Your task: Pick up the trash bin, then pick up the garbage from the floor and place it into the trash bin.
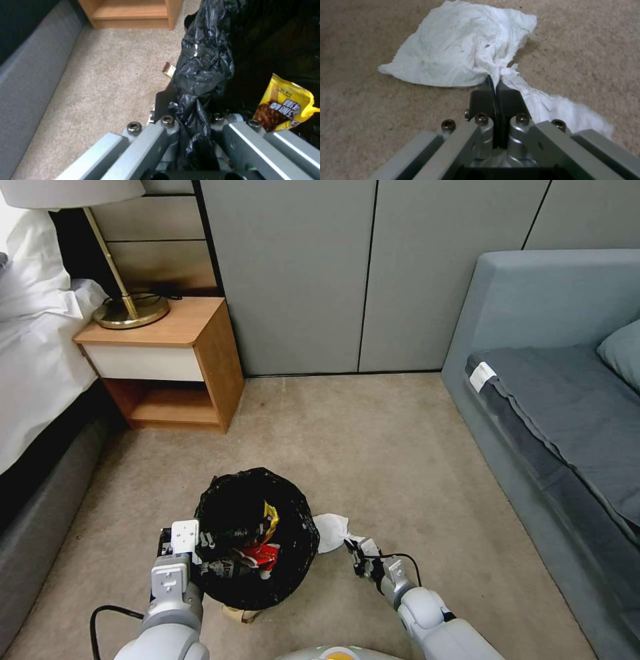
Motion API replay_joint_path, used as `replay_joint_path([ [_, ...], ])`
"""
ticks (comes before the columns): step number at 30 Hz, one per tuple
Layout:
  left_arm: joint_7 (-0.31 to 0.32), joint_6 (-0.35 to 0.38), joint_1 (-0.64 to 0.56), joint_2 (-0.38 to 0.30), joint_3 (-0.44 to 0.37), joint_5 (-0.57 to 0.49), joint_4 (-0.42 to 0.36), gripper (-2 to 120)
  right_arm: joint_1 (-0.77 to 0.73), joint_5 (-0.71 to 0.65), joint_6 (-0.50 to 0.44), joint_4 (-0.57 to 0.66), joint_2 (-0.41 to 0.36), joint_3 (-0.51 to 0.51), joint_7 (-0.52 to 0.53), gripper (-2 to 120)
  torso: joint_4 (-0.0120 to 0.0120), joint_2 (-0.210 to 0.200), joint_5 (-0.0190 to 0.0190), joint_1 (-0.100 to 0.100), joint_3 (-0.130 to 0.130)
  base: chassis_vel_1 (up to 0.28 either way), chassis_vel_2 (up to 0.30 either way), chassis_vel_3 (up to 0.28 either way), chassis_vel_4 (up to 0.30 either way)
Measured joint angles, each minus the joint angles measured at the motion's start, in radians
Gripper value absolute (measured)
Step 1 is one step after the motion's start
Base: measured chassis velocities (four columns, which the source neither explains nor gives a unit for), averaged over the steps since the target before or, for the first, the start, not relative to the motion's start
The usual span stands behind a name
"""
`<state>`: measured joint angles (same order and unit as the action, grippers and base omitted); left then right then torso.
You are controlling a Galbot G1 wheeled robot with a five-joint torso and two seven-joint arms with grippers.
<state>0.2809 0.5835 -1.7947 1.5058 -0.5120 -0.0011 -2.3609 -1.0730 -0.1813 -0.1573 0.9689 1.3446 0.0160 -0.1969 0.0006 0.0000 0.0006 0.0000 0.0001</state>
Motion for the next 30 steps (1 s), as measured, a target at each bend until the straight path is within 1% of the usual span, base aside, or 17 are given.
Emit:
replay_joint_path([
  [3, 0.0, 0.0, 0.001, 0.0, 0.001, 0.0, 0.0, 1, -0.007, -0.006, 0.001, 0.015, -0.004, 0.004, 0.003, 0, -0.0001, 0.0, -0.0001, 0.0, 0.0, 0.0, 0.0, 0.0, 0.0],
  [6, 0.0, 0.0, 0.003, 0.0, 0.001, -0.001, 0.001, 1, -0.025, -0.019, 0.001, 0.051, -0.013, 0.019, 0.004, 0, -0.001, 0.0, -0.0002, 0.0, 0.0, 0.0, 0.0, 0.0, 0.0],
  [10, 0.0, 0.0, 0.003, -0.001, 0.003, -0.001, 0.001, 1, -0.043, -0.036, -0.01, 0.095, -0.02, 0.042, 0.004, 0, -0.0008, 0.0, -0.0005, 0.0, 0.0, 0.0, 0.0, 0.0, 0.0],
  [13, 0.0, 0.0, 0.002, -0.002, 0.004, -0.001, 0.0, 1, -0.067, -0.058, -0.052, 0.181, -0.026, 0.091, 0.007, 0, -0.0008, 0.0, -0.0005, 0.0, 0.0, 0.0, 0.0, 0.0, 0.0],
  [14, 0.0, 0.0, 0.002, -0.002, 0.004, -0.001, 0.0, 1, -0.067, -0.058, -0.052, 0.181, -0.026, 0.091, 0.007, 0, -0.0008, 0.0, -0.0005, 0.0, 0.0, 0.0, 0.0, 0.0, 0.0],
  [16, 0.0, 0.0, -0.002, -0.003, 0.004, -0.001, -0.001, 1, -0.082, -0.082, -0.078, 0.271, -0.031, 0.133, 0.014, 0, -0.0006, 0.0, -0.0004, 0.0, 0.0, 0.0, 0.0, 0.0, 0.0],
  [17, 0.0, 0.0, -0.002, -0.003, 0.004, -0.001, -0.001, 1, -0.082, -0.082, -0.078, 0.271, -0.031, 0.133, 0.014, 0, -0.0006, 0.0, -0.0004, 0.0, 0.0, 0.0, 0.0, 0.0, 0.0],
  [18, 0.0, 0.0, -0.003, -0.004, 0.004, -0.001, -0.001, 1, -0.09, -0.099, -0.081, 0.323, -0.035, 0.15, 0.017, 0, -0.0006, 0.0, -0.0004, 0.0, 0.0, 0.0, 0.0, 0.0, 0.0],
  [19, 0.0, 0.0, -0.003, -0.004, 0.004, -0.001, -0.001, 1, -0.103, -0.121, -0.081, 0.403, -0.043, 0.178, 0.017, 0, -0.0006, 0.0, -0.0005, 0.0, 0.0, 0.0, 0.0, 0.0, 0.0],
  [20, 0.0, 0.0, -0.003, -0.004, 0.004, -0.001, -0.001, 1, -0.103, -0.121, -0.081, 0.403, -0.043, 0.178, 0.017, 0, -0.0006, 0.0, -0.0005, 0.0, 0.0, 0.0, 0.0, 0.0, 0.0],
  [23, 0.0, 0.0, -0.002, -0.002, 0.01, 0.002, 0.001, 1, -0.139, -0.167, -0.066, 0.638, -0.066, 0.229, 0.013, 0, -0.0008, 0.0, -0.0006, 0.0, 0.0, 0.0, 0.0, 0.0, 0.0],
  [24, 0.0, -0.001, 0.0, 0.0, 0.013, 0.003, 0.003, 1, -0.149, -0.174, -0.063, 0.712, -0.072, 0.235, 0.01, 0, -0.0005, 0.0, -0.0009, 0.0, 0.0, 0.0, 0.0, 0.0, 0.0],
  [25, 0.0, -0.001, 0.0, 0.0, 0.013, 0.003, 0.003, 1, -0.149, -0.174, -0.063, 0.712, -0.072, 0.235, 0.01, 0, -0.0005, 0.0, -0.0009, 0.0, 0.0, 0.0, 0.0, 0.0, 0.0],
  [26, 0.0, -0.001, 0.002, 0.001, 0.015, 0.004, 0.005, 1, -0.162, -0.174, -0.063, 0.797, -0.079, 0.238, -0.001, 0, -0.0007, 0.0, -0.0009, 0.0, 0.0, 0.0, 0.0, 0.0, 0.0],
  [28, 0.0, -0.001, 0.004, 0.002, 0.018, 0.007, 0.008, 1, -0.183, -0.161, -0.071, 0.919, -0.091, 0.223, -0.033, 0, -0.0007, 0.0, -0.0009, 0.0, 0.0, 0.0, 0.0, 0.0, 0.0],
  [29, 0.0, -0.001, 0.004, 0.002, 0.018, 0.007, 0.008, 1, -0.183, -0.161, -0.071, 0.919, -0.091, 0.223, -0.033, 0, -0.0007, 0.0, -0.0009, 0.0, 0.0, 0.0, 0.0, 0.0, 0.0],
  [30, 0.0, -0.001, 0.004, 0.002, 0.02, 0.008, 0.009, 1, -0.195, -0.15, -0.079, 0.965, -0.097, 0.204, -0.052, 0, -0.0006, 0.0, -0.0006, 0.0, 0.0, 0.0, 0.0, 0.0, 0.0],
])
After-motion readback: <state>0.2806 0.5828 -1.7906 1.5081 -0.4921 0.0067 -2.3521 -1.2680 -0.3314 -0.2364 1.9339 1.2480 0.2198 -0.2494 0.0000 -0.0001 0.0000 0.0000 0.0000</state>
